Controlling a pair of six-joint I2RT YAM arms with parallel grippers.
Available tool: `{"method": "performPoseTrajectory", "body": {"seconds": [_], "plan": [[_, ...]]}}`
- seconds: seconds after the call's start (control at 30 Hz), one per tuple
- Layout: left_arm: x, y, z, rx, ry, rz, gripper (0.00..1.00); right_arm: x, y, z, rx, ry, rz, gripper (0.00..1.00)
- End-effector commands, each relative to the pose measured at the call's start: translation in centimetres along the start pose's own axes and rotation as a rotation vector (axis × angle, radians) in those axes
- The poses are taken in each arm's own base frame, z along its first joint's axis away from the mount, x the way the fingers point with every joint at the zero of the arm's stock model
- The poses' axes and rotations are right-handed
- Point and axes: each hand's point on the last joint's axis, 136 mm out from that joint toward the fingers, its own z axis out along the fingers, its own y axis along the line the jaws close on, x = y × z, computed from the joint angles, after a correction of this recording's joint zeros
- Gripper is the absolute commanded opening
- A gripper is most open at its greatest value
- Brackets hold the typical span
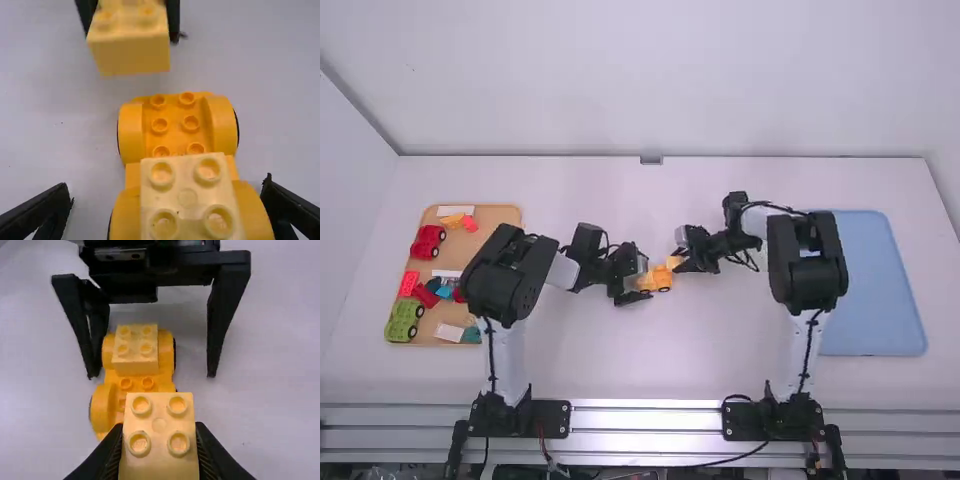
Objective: Assemble lego blocks to make yellow taxi
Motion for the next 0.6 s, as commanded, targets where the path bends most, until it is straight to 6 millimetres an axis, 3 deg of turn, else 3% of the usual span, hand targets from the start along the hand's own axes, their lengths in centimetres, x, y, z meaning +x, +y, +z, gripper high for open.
{"method": "performPoseTrajectory", "body": {"seconds": [0.0, 0.03, 0.07, 0.1, 0.13, 0.23, 0.33, 0.57], "plan": [[0.8, -0.5, 0.6, 0.018, 0.008, -0.013, 0.98, 0.1, 0.5, 0.6, -0.013, 0.026, 0.090, 0.09], [0.8, -0.5, 0.6, 0.018, 0.008, -0.013, 0.98, 0.1, 0.5, 0.6, -0.013, 0.026, 0.090, 0.09], [0.9, -0.5, 0.7, 0.019, 0.009, -0.014, 0.88, -0.1, 0.7, 0.8, -0.022, 0.022, 0.087, 0.09], [0.9, -0.6, 0.7, 0.020, 0.010, -0.017, 0.67, -0.3, 0.8, 1.0, -0.028, 0.019, 0.074, 0.09], [0.9, -0.6, 0.6, 0.020, 0.010, -0.017, 0.52, -0.3, 0.9, 1.2, -0.032, 0.021, 0.073, 0.09], [0.9, -0.6, 0.6, 0.020, 0.011, -0.018, 0.29, -0.5, 1.0, 1.3, -0.039, 0.017, 0.078, 0.10], [1.1, -0.3, 0.4, 0.011, 0.013, -0.021, 0.23, -0.7, 1.1, 1.2, -0.039, 0.005, 0.086, 0.10], [1.6, 0.4, 0.3, -0.019, 0.044, -0.023, 0.25, -3.9, 2.2, -0.9, -0.039, 0.022, 0.058, 0.10]]}}
